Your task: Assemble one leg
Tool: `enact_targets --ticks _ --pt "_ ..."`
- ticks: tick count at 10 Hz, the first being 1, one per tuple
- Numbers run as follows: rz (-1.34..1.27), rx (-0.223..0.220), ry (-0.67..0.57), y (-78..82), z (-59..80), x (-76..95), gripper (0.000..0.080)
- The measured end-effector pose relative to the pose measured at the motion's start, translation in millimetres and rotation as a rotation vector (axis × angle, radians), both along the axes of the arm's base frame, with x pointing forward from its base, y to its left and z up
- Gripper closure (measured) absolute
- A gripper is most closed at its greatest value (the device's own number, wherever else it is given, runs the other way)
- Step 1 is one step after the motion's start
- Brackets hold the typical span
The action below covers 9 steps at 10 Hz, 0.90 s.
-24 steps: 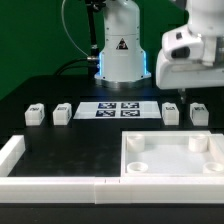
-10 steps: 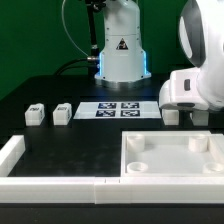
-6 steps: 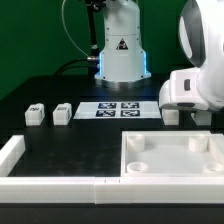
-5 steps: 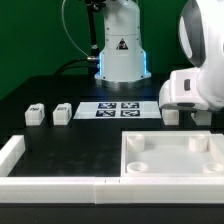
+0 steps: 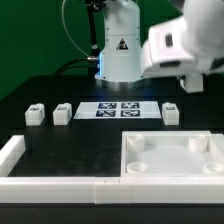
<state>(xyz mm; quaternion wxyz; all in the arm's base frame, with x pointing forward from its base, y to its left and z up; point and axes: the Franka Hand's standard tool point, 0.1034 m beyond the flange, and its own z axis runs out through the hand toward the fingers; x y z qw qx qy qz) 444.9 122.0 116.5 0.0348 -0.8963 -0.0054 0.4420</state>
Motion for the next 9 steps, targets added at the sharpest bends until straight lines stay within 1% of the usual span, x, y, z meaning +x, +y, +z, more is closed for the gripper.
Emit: enact_targets --ticks 1,2,3,4,5,6,7,8,9 --pt "-0.036 -0.048 -0.02 4.9 5.4 -6.0 0.0507" --pt "-0.037 -0.041 -0.11 7.9 1.6 -3.1 0.0507" --pt "-0.036 -0.029 -0.205 6.0 -3.1 4.0 0.0506" --pt "-0.002 0.0 -0.321 -2.2 -15.6 22.5 0.0506" --pt "0.025 0.013 -0.401 -11.5 0.4 50.1 0.0506" --pt "0.051 0.023 -0.514 -14.9 23.9 79.3 0.0506" --pt "0.061 0.04 -0.598 -11.9 37.2 105.3 0.0506" --pt "0.072 0.041 -0.71 -3.9 44.0 131.3 0.0506" --pt "0.068 0.048 -0.801 -1.0 44.5 138.1 0.0506"
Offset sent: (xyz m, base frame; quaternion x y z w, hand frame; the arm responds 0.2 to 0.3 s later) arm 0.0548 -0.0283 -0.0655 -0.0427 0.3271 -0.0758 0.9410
